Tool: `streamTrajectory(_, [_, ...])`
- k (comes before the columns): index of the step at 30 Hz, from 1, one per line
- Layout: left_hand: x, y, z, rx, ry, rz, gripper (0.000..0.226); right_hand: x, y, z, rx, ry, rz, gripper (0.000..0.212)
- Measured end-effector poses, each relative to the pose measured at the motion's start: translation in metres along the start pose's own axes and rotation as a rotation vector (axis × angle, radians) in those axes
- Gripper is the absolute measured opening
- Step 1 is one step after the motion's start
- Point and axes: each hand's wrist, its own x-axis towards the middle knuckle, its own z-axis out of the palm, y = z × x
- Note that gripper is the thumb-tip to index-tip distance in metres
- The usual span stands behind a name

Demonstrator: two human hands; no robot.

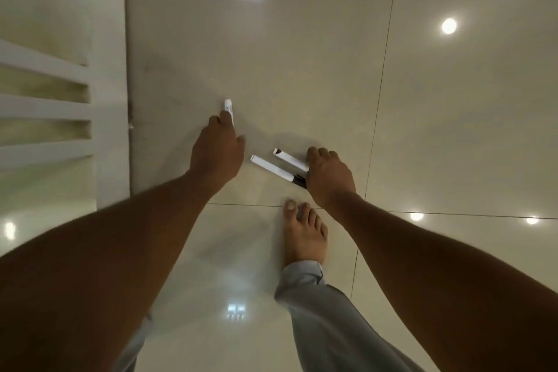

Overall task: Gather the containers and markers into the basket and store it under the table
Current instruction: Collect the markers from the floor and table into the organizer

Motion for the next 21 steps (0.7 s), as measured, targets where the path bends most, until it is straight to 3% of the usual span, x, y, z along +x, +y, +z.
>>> streamTrajectory(3, [0.012,0.000,0.008,-0.063,0.011,-0.137,0.046,0.003,0.003,0.008,0.063,0.042,-0.042,0.021])
streamTrajectory(5, [0.013,0.000,0.004,-0.043,0.004,-0.134,0.035,0.000,0.002,0.007,0.250,0.075,0.062,0.011])
streamTrajectory(7, [0.006,0.004,-0.007,-0.045,0.021,-0.020,0.023,-0.007,-0.004,0.000,0.546,0.114,0.292,0.006])
streamTrajectory(10, [-0.011,0.018,-0.020,-0.049,-0.058,0.262,0.019,-0.024,-0.015,-0.004,0.914,0.132,0.641,0.016])
streamTrajectory(15, [-0.025,0.044,-0.006,0.080,-0.266,0.511,0.013,-0.043,-0.030,-0.004,1.455,-0.016,1.079,0.020])
streamTrajectory(18, [-0.023,0.049,0.020,0.294,-0.315,0.593,0.024,-0.040,-0.033,0.001,1.685,-0.075,1.146,0.011])
streamTrajectory(21, [-0.020,0.045,0.042,0.417,-0.230,0.597,0.025,-0.031,-0.030,0.007,1.693,-0.086,1.063,0.013])
